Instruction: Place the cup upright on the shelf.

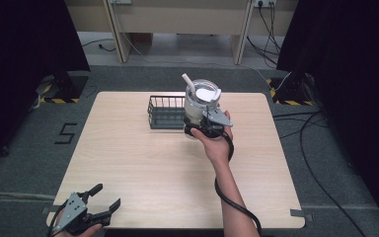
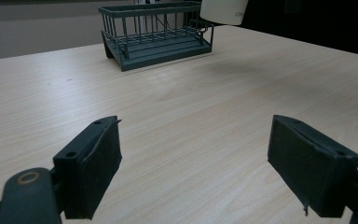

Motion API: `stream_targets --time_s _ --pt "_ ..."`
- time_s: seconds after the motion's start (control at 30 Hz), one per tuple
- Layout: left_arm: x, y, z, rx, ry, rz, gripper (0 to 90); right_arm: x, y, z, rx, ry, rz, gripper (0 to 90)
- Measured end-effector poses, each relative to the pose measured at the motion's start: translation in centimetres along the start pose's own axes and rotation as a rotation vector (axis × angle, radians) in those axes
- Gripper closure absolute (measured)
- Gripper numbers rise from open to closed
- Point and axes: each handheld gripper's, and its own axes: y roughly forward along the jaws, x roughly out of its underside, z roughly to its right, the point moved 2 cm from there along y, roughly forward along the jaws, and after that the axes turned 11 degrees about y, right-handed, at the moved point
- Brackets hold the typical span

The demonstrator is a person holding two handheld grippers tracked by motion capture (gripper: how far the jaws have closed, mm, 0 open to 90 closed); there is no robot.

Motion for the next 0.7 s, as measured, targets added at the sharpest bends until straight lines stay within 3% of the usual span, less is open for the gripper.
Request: stream_targets --time_s 0.5,0.6,0.7 --pt "0.0 0.0 0.0 0.0 -0.002 0.001 16.6 -1.0 1.2 0.1 0.01 0.007 0.003 10.3" --pt "0.0 0.0 0.0 0.0 -0.003 0.001 16.5 -1.1 1.4 0.2 0.006 -0.015 0.009 10.3" --pt "0.0 0.0 0.0 0.0 -0.004 0.001 16.5 -1.2 1.5 0.1 0.01 0.003 0.001 10.3"
